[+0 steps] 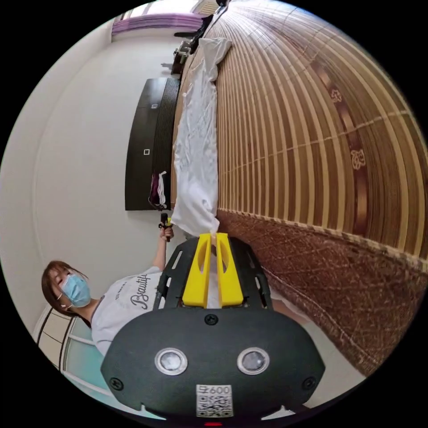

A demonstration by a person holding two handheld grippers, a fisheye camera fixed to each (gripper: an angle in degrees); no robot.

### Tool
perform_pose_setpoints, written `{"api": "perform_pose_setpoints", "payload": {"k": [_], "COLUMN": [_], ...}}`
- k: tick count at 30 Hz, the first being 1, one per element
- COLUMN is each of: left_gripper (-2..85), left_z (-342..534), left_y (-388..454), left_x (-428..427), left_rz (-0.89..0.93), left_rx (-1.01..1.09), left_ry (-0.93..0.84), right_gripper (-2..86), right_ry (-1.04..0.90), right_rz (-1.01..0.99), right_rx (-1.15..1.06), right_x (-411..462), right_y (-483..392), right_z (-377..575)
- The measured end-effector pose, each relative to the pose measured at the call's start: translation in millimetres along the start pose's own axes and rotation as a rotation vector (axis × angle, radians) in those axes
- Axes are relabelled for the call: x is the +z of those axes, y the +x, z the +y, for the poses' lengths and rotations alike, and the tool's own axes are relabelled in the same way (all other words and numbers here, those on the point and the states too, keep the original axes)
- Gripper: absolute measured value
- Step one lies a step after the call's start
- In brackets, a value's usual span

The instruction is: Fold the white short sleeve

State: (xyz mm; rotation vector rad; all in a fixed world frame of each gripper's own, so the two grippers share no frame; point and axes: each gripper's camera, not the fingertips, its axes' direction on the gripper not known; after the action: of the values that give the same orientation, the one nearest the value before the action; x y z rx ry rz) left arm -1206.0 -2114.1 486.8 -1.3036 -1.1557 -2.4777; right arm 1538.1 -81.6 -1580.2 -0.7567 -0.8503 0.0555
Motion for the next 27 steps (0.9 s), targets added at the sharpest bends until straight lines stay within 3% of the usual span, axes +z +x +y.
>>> {"api": "perform_pose_setpoints", "payload": {"k": [3, 12, 16, 21, 27], "left_gripper": [0.9, 1.0, 1.0, 0.9, 0.6], "left_z": [6, -13, -26, -34, -18], "left_y": [-25, -23, 3, 1, -51], "left_x": [-4, -21, -32, -33, -3], "left_rz": [0.023, 0.05, 0.122, 0.138, -0.111], "left_rx": [-0.057, -0.017, 0.075, 0.087, -0.034], "left_ry": [0.04, 0.101, 0.108, 0.101, 0.091], "right_gripper": [-0.8, -0.8, -0.8, -0.9, -0.9], "right_ry": [0.08, -0.06, 0.04, 0.018, 0.053], "right_rz": [-0.066, 0.024, -0.229, -0.025, -0.022], "right_rx": [0.032, -0.029, -0.077, 0.076, 0.052], "right_x": [-16, -11, -20, -16, 5], "right_y": [14, -15, -12, 49, 78], "right_z": [7, 24, 46, 53, 75]}}
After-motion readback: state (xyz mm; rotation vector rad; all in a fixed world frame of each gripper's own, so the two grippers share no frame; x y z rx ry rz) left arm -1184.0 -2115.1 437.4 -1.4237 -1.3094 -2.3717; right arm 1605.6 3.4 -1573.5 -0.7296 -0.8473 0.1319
